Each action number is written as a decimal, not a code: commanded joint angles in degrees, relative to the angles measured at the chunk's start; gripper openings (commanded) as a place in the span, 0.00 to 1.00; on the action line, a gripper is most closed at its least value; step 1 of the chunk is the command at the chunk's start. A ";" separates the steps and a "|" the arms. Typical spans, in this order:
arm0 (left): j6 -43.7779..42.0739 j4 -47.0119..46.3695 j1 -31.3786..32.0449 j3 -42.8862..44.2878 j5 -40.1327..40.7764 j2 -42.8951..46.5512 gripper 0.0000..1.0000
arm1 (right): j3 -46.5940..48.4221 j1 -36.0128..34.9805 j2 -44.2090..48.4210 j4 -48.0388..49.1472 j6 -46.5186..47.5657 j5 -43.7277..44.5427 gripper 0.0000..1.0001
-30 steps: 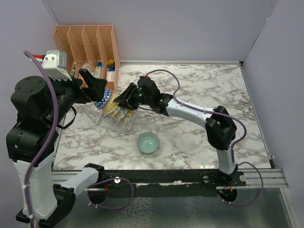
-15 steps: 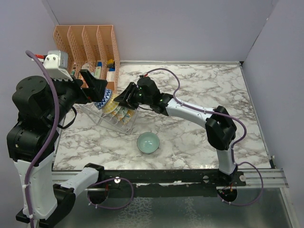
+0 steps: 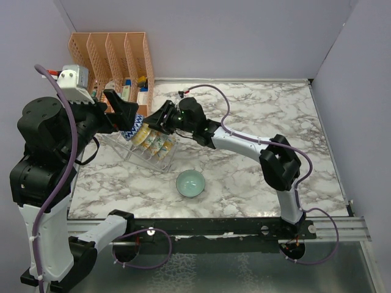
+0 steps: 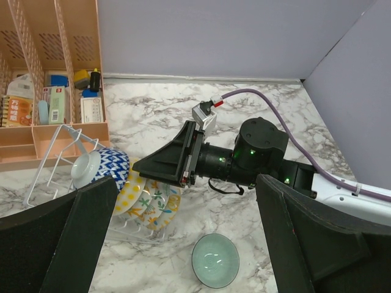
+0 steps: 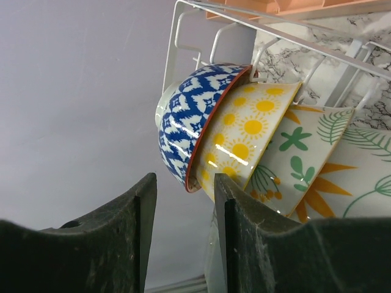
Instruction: Load the bowls into the dish rack
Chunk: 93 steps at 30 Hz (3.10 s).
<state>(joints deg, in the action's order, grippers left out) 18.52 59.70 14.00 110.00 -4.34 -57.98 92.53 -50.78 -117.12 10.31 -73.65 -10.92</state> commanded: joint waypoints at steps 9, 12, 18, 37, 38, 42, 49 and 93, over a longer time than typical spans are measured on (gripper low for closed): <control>-0.46 -0.35 0.24 -0.46 0.74 -0.09 0.99 | -7.89 0.32 11.80 3.45 5.03 2.73 0.44; -0.47 -0.28 0.24 -0.13 0.60 -0.21 0.99 | -7.78 0.36 14.94 -3.09 6.98 3.33 0.44; -0.27 0.10 0.24 0.35 1.32 -0.23 0.99 | -3.63 0.20 20.72 -30.28 22.85 6.85 0.45; 0.03 0.34 0.31 -0.43 0.52 1.15 0.99 | -6.37 -22.23 19.47 -60.13 39.03 16.33 0.61; 0.06 0.53 0.25 -0.41 0.55 1.28 0.99 | -6.12 -22.82 18.02 -60.06 39.93 17.25 0.61; 0.05 1.30 0.24 0.42 0.93 1.47 0.99 | -3.92 -23.44 12.68 -61.02 42.80 20.36 0.61; 0.26 2.64 0.27 2.31 1.60 1.48 0.99 | -2.62 -23.40 7.17 -59.23 45.10 24.16 0.58; -0.96 3.93 0.33 6.02 1.94 0.98 0.99 | 7.11 -22.49 13.79 -61.10 38.50 21.28 0.01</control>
<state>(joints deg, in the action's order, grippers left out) 18.24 63.05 14.00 113.25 -3.09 -56.45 93.17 -73.84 -111.61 -52.10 -32.93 15.11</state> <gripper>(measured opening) 0.991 0.042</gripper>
